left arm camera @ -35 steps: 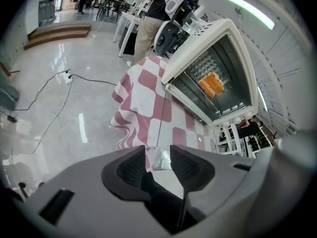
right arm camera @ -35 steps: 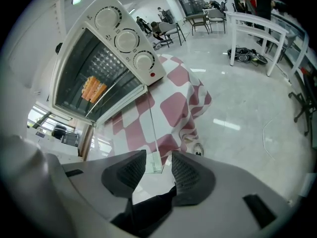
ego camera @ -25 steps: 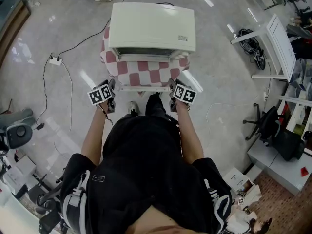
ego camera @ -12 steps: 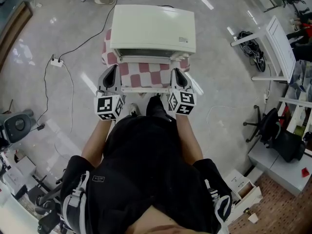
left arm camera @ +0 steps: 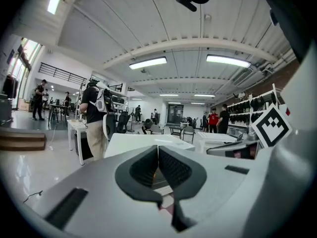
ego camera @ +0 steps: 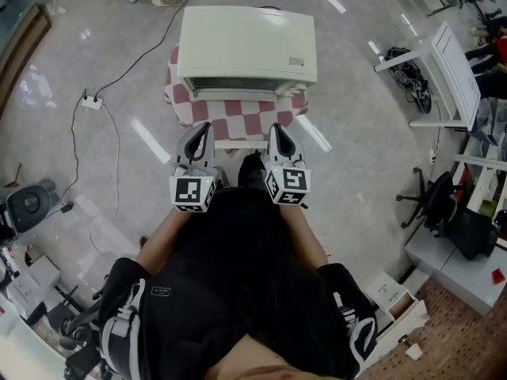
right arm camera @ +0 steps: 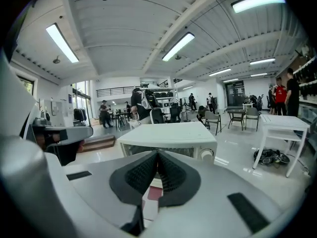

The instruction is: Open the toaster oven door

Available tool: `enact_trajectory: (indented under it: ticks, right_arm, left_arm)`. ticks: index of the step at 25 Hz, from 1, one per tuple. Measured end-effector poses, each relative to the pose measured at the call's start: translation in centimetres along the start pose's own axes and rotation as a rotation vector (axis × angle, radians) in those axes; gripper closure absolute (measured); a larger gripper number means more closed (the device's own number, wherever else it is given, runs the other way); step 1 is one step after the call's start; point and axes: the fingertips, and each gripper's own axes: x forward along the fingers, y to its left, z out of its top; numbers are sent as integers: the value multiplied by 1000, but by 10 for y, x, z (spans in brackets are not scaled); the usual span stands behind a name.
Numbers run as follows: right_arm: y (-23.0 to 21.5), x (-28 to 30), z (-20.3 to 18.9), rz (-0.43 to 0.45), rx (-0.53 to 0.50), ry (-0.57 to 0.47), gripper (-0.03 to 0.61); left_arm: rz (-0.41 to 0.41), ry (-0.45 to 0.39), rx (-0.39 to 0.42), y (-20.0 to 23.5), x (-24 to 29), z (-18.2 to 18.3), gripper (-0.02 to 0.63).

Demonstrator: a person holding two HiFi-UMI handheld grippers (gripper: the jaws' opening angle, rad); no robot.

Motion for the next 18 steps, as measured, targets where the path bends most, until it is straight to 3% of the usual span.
enact_trajectory:
  ticks: [18]
  right_arm:
    - [2,-4,2,9,-16,-3,552]
  left_arm:
    - [4,-5,-2,-4,2,3,601]
